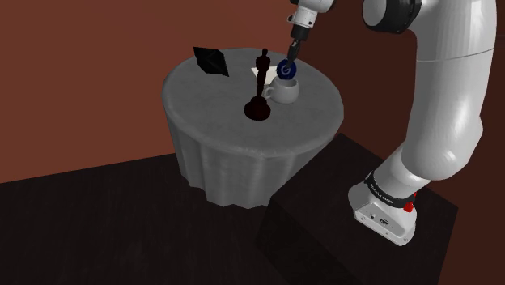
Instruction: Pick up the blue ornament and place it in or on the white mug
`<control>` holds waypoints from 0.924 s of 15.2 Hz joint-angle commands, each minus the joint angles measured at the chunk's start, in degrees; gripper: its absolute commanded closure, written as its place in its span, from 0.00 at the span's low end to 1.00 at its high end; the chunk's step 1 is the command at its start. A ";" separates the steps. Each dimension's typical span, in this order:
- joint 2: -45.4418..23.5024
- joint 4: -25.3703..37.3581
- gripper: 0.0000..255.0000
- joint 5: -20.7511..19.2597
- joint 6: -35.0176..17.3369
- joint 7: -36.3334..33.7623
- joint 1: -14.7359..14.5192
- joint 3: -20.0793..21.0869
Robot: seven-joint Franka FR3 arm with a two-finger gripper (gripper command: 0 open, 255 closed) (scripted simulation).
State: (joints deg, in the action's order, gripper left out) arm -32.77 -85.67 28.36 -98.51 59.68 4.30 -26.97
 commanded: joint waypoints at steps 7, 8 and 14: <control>-1.19 -1.39 1.00 0.66 -2.34 0.92 0.03 0.32; -1.19 -1.39 1.00 0.66 -2.34 0.92 0.03 0.31; -1.23 -1.32 0.00 0.68 -2.30 0.91 0.04 0.31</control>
State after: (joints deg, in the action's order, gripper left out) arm -33.99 -86.99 29.03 -100.81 60.59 4.33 -26.67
